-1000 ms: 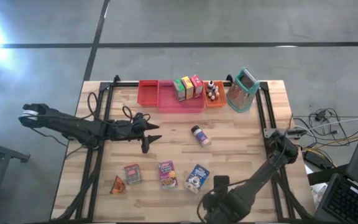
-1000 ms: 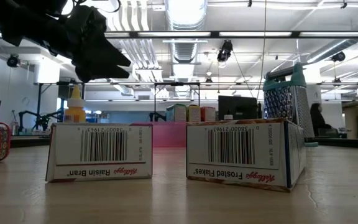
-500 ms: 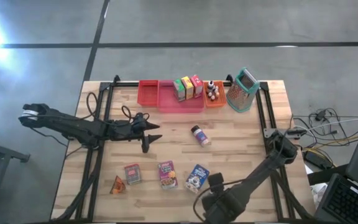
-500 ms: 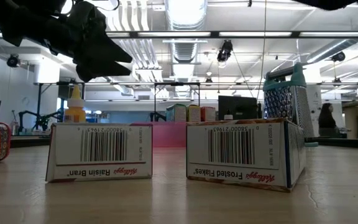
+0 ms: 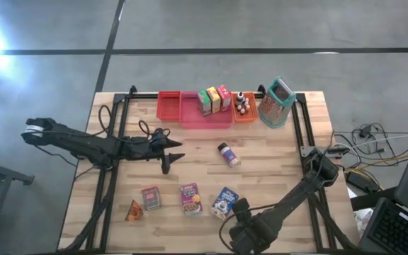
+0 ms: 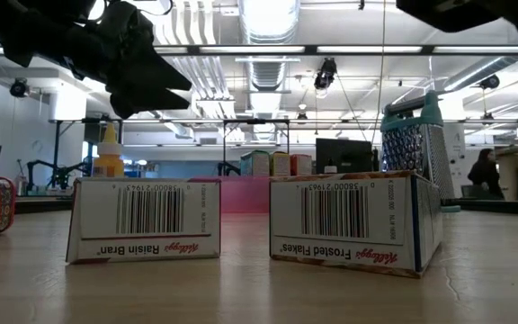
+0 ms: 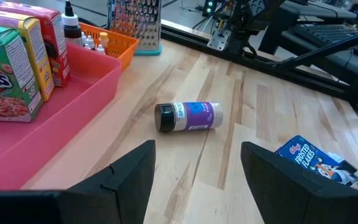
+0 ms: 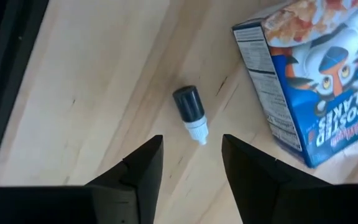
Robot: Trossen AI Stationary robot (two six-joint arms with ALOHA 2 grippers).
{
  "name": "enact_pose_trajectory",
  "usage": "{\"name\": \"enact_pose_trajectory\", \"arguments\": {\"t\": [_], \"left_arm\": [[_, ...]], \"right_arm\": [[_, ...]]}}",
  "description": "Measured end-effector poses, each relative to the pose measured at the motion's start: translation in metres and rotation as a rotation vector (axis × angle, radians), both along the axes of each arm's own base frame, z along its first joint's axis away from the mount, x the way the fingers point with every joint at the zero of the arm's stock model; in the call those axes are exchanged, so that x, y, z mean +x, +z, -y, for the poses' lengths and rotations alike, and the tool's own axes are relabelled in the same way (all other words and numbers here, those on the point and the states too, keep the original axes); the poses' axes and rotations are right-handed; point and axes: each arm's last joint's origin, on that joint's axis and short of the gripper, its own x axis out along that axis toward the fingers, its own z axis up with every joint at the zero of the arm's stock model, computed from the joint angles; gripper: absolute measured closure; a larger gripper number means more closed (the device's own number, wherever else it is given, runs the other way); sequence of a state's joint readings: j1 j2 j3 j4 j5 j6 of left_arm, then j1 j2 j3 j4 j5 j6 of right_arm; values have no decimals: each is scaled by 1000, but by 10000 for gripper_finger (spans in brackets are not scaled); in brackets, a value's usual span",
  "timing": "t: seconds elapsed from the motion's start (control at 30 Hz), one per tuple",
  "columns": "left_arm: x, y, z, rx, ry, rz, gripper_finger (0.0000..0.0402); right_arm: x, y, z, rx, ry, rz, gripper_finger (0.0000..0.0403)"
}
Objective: Pick & Place Kitchen Items
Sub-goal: Put the brown food coloring bottle into the orange bin
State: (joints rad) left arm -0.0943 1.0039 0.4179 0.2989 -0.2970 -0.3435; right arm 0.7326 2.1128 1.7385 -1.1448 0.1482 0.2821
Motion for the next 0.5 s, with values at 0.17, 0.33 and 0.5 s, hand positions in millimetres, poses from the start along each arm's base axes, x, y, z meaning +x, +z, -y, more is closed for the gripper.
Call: {"name": "enact_pose_trajectory", "arguments": {"t": [0.17, 0.33, 0.5], "left_arm": [[0, 0, 0, -1, 0, 0, 158], [0, 0, 0, -2, 0, 0, 158], [0, 1, 0, -2, 1, 7, 158]], "right_arm": [[-1, -11, 4, -15, 37, -14, 225], [0, -21, 4, -5, 60, 0, 214], [-2, -33, 7, -15, 87, 3, 213]]}}
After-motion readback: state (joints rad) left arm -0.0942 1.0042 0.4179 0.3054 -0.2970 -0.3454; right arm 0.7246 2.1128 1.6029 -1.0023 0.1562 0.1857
